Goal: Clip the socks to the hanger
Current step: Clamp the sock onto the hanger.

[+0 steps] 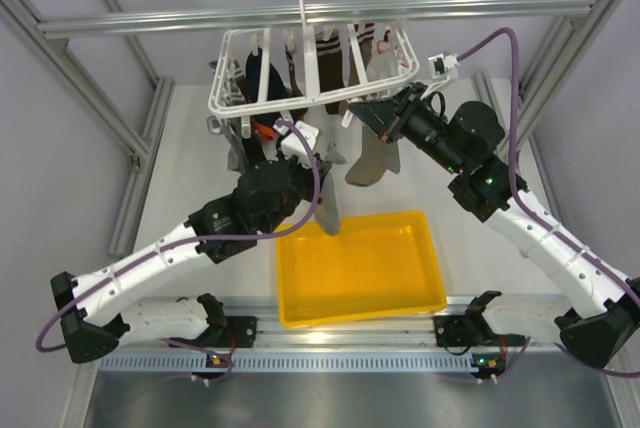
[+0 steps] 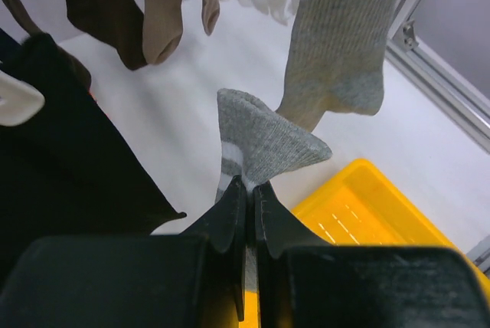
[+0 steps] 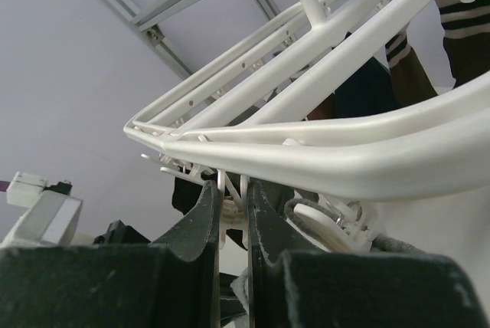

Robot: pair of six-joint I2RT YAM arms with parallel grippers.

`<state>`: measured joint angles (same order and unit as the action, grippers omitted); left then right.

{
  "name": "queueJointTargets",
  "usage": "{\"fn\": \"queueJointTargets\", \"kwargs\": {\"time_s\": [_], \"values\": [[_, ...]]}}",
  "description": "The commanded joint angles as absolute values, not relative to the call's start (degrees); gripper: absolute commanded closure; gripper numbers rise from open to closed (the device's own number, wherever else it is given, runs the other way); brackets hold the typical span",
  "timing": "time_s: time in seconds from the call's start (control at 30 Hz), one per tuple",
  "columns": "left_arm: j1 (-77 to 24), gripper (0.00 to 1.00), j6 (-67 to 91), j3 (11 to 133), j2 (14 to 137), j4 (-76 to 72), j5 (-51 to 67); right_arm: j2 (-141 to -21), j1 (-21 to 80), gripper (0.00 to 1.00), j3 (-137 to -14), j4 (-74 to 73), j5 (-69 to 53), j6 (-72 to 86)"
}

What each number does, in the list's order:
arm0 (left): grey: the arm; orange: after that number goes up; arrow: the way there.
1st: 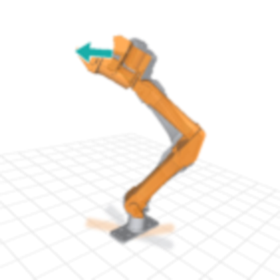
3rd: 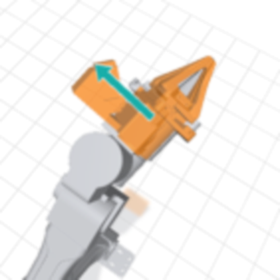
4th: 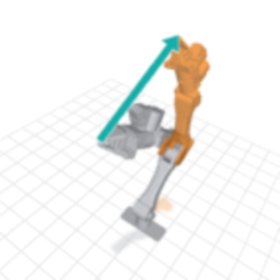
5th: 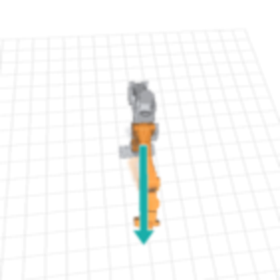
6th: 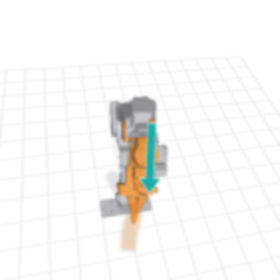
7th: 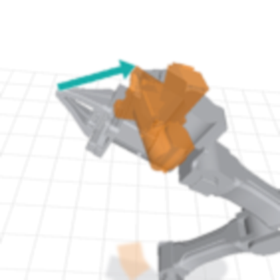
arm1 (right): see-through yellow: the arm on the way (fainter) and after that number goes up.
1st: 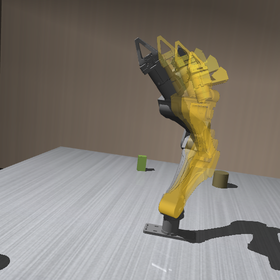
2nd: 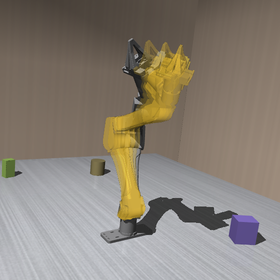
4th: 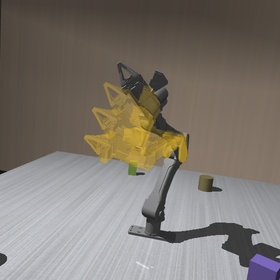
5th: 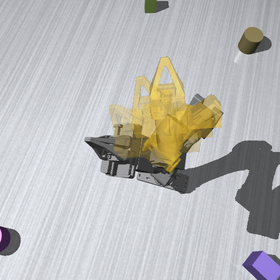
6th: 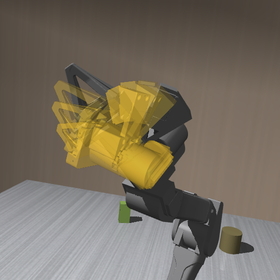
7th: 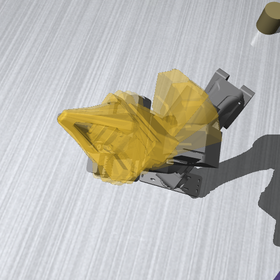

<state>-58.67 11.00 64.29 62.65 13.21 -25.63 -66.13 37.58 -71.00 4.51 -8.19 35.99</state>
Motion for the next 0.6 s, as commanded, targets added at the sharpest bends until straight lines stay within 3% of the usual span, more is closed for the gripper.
{"fn": "queueJointTargets", "kwargs": {"time_s": [0.0,0.57], "values": [[-58.5,1.00,7.2,65.0,59.4,6.6,-25.0,-66.2,36.7,1.00,-71.6,7.6,-8.4,34.9],[-56.2,1.00,11.5,70.4,61.7,6.3,-19.5,-66.4,36.7,1.00,-70.4,8.6,-11.9,35.1]]}}
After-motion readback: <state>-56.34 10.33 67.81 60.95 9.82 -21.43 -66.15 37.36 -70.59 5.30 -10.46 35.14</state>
